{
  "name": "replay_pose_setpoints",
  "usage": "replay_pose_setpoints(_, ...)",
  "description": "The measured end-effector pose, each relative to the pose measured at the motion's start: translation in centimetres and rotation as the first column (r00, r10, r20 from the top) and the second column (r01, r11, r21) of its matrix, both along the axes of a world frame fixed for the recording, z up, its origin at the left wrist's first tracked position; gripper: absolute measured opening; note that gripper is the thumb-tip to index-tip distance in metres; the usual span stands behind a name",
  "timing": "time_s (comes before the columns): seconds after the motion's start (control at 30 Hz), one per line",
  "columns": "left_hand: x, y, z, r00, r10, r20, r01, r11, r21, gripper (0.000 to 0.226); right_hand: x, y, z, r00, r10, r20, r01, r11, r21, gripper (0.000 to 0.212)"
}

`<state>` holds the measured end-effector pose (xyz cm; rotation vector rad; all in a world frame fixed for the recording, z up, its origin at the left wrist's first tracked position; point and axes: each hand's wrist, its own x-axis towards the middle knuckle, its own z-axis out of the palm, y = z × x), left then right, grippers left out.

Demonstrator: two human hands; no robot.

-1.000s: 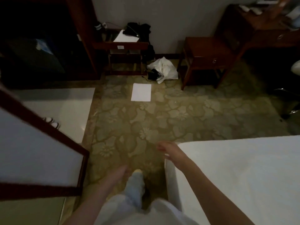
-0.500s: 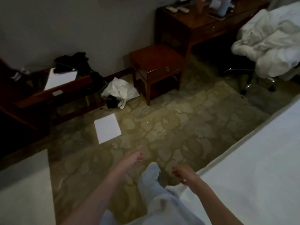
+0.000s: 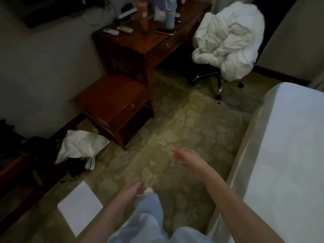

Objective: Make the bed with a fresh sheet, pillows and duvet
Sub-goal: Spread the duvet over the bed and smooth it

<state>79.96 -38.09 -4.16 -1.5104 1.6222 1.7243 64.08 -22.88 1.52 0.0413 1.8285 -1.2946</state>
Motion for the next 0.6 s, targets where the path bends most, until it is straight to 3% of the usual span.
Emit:
replay_pose_setpoints(0.1,-6.4,-1.5,-1.2,0.997,-0.072,0.037,0.072,0.997,0.016,0.029,-6.7,-1.0,-0.3,0.996,-0.084,0.018,0.084,0.996,-0.009,0.033)
replay_pose_setpoints(0.4,-37.1,-3.1,0.2,0.941,-0.315,-0.124,0.320,0.947,0.025,0.025,-26.4,1.6,-3.6,0.972,-0.230,0.052,0.219,0.962,0.163,0.032)
replay_pose_setpoints(0.6,-56.6,-1.3,3.9,0.856,-0.479,-0.195,0.484,0.875,-0.023,0.020,-36.0,5.4,-5.2,0.839,-0.515,0.175,0.461,0.845,0.272,0.021)
